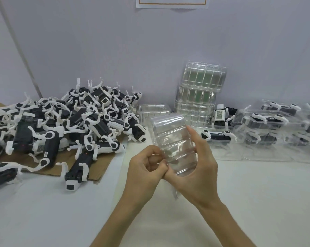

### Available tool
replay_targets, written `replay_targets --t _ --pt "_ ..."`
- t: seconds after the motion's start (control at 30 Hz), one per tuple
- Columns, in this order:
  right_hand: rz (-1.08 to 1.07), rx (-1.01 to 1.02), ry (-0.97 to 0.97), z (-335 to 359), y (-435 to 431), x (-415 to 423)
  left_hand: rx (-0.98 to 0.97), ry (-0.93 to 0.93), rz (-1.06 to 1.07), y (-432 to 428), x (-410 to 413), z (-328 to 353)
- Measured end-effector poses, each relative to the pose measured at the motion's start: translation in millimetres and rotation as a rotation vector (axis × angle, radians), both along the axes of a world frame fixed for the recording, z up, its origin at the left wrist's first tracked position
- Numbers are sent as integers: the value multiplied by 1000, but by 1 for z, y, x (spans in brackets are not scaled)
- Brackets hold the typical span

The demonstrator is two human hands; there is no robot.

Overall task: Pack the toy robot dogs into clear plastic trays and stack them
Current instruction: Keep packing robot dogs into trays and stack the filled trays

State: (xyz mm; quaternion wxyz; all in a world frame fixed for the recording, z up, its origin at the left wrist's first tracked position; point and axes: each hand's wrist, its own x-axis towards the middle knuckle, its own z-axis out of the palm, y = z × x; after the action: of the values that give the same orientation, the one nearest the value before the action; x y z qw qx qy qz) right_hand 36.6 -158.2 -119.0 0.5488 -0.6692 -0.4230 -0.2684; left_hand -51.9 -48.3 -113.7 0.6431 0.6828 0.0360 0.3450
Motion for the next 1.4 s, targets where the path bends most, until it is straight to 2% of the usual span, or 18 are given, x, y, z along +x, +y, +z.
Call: replay_targets --t 0.37,0.57,0.63,0.8,1.0,1.13,1.4 --pt "-83 -29 -114 3 -1 12 -74 -9 30 -2 1 4" --pt "-57 -25 -86 0 0 9 -106 2 43 1 2 1" --pt "54 -57 -1 -3 1 4 -145 34 31 9 0 0" --pt "393 78 501 7 -3 0 -186 43 -150 18 -3 1" --pt "415 7 696 15 -8 3 -164 108 -376 24 -6 3" --pt "422 -71 730 20 -13 8 -168 110 -308 21 -6 3" --pt "368 19 667 26 -15 14 -147 137 -62 15 1 6"
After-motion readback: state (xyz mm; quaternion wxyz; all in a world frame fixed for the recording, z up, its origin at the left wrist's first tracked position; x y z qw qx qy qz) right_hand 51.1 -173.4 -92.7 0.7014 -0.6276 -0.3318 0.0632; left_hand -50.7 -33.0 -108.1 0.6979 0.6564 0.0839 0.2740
